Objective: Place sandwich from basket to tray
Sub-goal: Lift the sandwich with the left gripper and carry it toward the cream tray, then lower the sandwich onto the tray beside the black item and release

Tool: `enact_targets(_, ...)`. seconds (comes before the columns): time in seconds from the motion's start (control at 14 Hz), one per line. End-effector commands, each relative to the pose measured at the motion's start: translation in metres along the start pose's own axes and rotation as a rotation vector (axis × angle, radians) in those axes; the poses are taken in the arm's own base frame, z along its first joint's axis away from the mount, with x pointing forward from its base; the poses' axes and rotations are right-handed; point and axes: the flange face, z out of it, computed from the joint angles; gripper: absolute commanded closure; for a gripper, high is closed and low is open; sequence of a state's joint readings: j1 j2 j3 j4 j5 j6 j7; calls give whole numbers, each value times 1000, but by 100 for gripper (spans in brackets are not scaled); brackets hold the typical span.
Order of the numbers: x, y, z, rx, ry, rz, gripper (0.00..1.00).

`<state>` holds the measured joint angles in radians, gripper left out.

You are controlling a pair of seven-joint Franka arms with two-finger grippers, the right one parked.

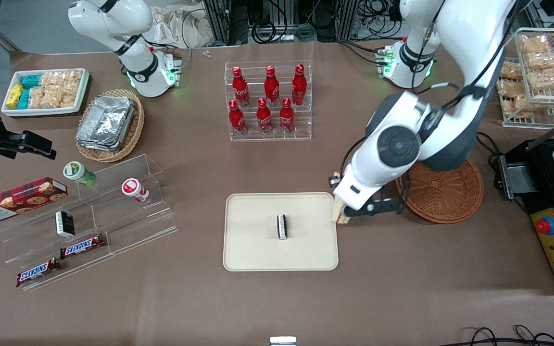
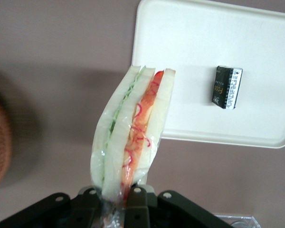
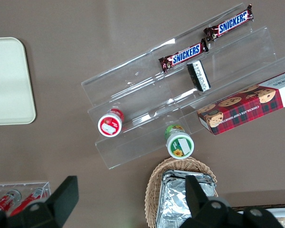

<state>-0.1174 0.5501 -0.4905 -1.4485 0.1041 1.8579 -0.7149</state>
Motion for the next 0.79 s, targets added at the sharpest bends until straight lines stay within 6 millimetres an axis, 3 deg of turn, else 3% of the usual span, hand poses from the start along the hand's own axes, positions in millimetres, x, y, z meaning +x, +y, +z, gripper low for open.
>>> enact_targets(0.0, 22, 16, 44, 15, 50, -50, 100)
enact_targets(0.21, 34, 30, 89, 22, 89, -98, 100)
enact_targets(0.36, 35, 43, 103, 11, 88, -90, 100)
enact_targets(0.71, 48, 52, 136, 38, 124, -112, 100)
